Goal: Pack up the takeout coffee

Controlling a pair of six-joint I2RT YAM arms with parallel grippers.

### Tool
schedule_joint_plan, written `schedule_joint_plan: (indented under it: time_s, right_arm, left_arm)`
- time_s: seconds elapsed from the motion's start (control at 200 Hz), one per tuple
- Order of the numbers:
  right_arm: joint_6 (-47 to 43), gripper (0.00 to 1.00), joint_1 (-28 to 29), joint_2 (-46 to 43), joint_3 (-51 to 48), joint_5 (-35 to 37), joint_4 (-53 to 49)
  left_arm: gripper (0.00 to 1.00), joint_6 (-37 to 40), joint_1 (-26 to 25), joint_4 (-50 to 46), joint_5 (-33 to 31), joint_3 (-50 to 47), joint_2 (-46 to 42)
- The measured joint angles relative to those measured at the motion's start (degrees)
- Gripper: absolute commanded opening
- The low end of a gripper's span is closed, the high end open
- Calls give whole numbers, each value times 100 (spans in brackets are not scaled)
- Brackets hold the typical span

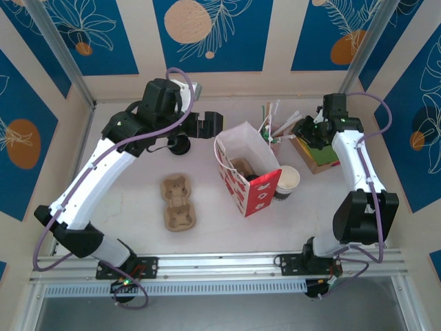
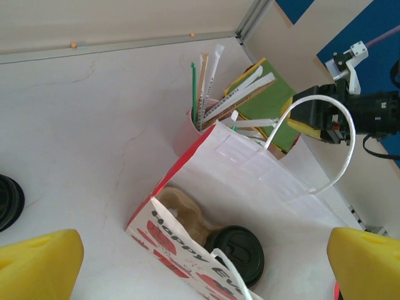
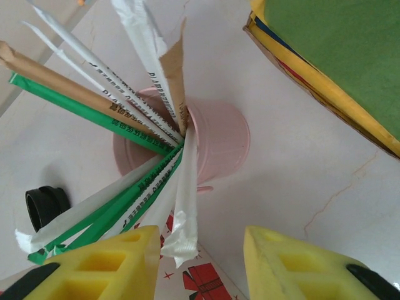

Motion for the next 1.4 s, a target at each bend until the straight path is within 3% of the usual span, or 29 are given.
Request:
schedule_joint_plan:
  time_s: [0.355, 0.55, 0.845, 1.4]
  right_arm:
    - [-39, 28, -26, 297, -7, -197, 50]
    - [-42, 27, -7, 308, -13, -302, 105]
    - [-48, 38, 219, 315, -11, -142, 101]
    - [-173, 40, 404, -247, -13, 96, 122]
  left_arm:
    - [100, 55, 0, -35, -37, 0, 140]
    - [100, 57, 0, -37, -37, 0, 208]
    - [100, 59, 0, -37, -57, 0, 219]
    - [100, 57, 0, -35, -85, 0, 219]
